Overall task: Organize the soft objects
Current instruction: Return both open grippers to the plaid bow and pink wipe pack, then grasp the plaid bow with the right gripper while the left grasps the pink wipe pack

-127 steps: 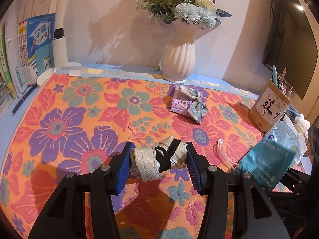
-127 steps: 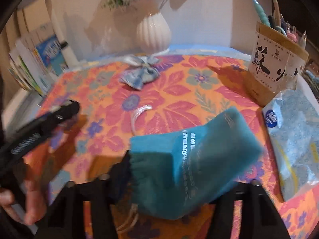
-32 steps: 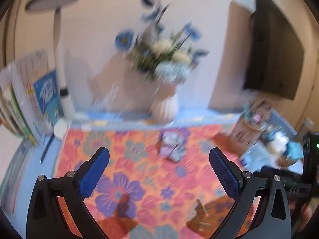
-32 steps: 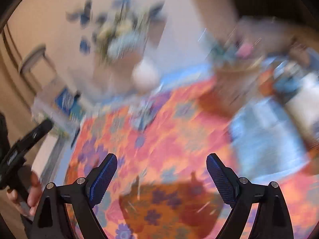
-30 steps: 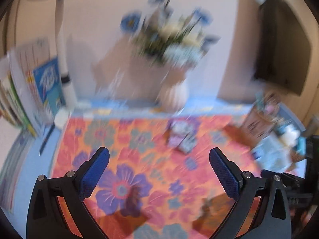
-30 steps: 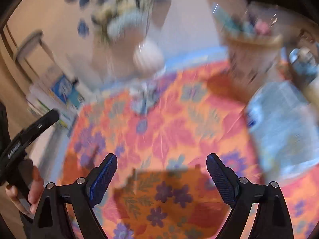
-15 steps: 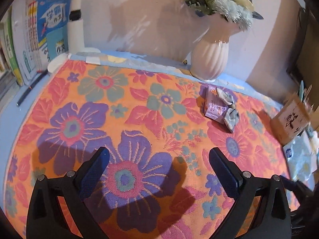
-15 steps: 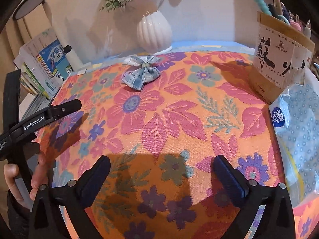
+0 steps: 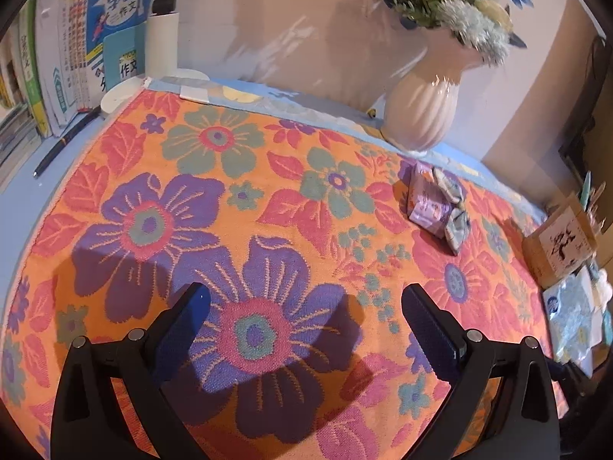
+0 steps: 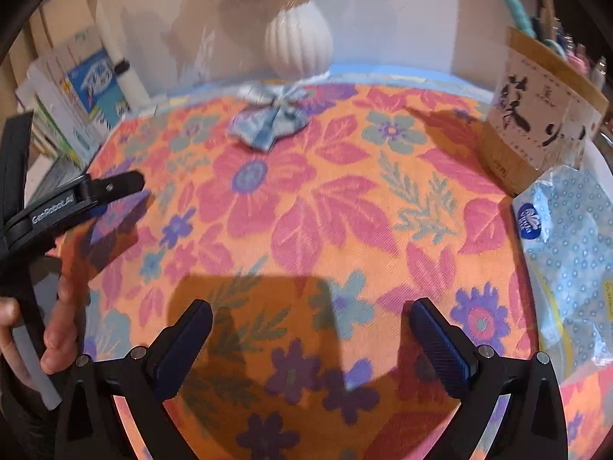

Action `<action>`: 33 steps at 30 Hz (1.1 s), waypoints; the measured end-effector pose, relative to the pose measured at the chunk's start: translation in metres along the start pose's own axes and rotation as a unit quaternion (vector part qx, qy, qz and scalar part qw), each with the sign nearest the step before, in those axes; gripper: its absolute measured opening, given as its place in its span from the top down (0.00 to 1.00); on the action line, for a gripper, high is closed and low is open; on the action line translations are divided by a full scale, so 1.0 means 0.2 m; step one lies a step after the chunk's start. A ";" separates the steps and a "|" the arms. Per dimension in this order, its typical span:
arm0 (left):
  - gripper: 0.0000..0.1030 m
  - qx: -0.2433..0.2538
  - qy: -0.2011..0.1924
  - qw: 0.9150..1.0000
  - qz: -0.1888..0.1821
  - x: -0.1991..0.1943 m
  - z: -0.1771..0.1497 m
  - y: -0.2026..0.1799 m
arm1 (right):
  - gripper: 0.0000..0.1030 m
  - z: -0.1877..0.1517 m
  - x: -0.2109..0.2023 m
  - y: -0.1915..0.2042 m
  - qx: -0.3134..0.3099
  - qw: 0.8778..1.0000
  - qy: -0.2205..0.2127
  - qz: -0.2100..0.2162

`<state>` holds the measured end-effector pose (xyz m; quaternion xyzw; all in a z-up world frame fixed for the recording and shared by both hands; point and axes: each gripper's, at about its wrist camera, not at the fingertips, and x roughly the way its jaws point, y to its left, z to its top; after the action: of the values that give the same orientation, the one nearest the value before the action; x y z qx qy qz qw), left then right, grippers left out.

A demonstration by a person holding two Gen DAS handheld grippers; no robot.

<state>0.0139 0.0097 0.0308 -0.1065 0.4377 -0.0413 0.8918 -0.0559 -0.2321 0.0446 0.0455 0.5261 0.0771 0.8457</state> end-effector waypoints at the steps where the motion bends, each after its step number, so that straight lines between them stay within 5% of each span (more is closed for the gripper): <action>1: 0.03 0.004 0.001 1.000 0.001 0.00 0.00 0.00 | 0.00 0.01 0.00 0.00 0.001 1.000 0.010 0.006; 4: 0.03 0.013 0.008 1.000 0.005 0.02 0.00 -0.01 | 0.00 0.13 -0.01 0.00 0.018 0.998 0.036 0.050; 9: 0.04 0.028 0.048 0.998 0.019 0.05 0.12 -0.08 | 0.01 0.42 0.00 -0.01 0.029 0.997 -0.022 0.065; 10: 0.04 0.029 0.051 0.998 0.019 0.06 0.17 -0.09 | 0.04 0.50 0.05 0.00 0.027 0.997 -0.033 0.066; 13: 0.04 0.035 0.037 0.999 0.020 0.05 0.31 -0.12 | 0.33 0.64 0.17 -0.01 0.030 0.997 -0.036 0.066; 16: 0.04 0.042 0.029 0.999 0.017 0.13 0.40 -0.15 | 0.41 0.74 0.34 -0.05 0.043 0.997 -0.030 0.064; 20: 0.04 0.043 0.038 0.998 0.000 0.27 0.43 -0.18 | 0.70 0.76 0.42 -0.07 0.043 0.990 -0.032 0.129; 23: 0.04 0.041 0.047 0.998 -0.028 0.33 0.42 -0.21 | 0.80 0.72 0.35 -0.10 0.034 0.994 -0.053 0.090; 27: 0.03 0.072 0.053 0.995 -0.053 0.37 0.42 -0.33 | 0.81 0.66 0.27 -0.23 0.059 0.996 -0.057 0.046; 31: 0.04 0.120 0.070 0.989 -0.047 0.48 0.41 -0.51 | 0.81 0.58 0.28 -0.37 0.068 0.994 -0.051 0.061; 33: 0.13 0.133 0.077 0.987 -0.039 0.54 0.41 -0.57 | 0.79 0.55 0.28 -0.44 0.090 0.991 -0.062 0.082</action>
<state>0.1465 -0.1065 0.0211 -0.0002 0.4909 -0.1420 0.8596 0.0737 -0.3075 0.0295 0.1693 0.4722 0.0956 0.8598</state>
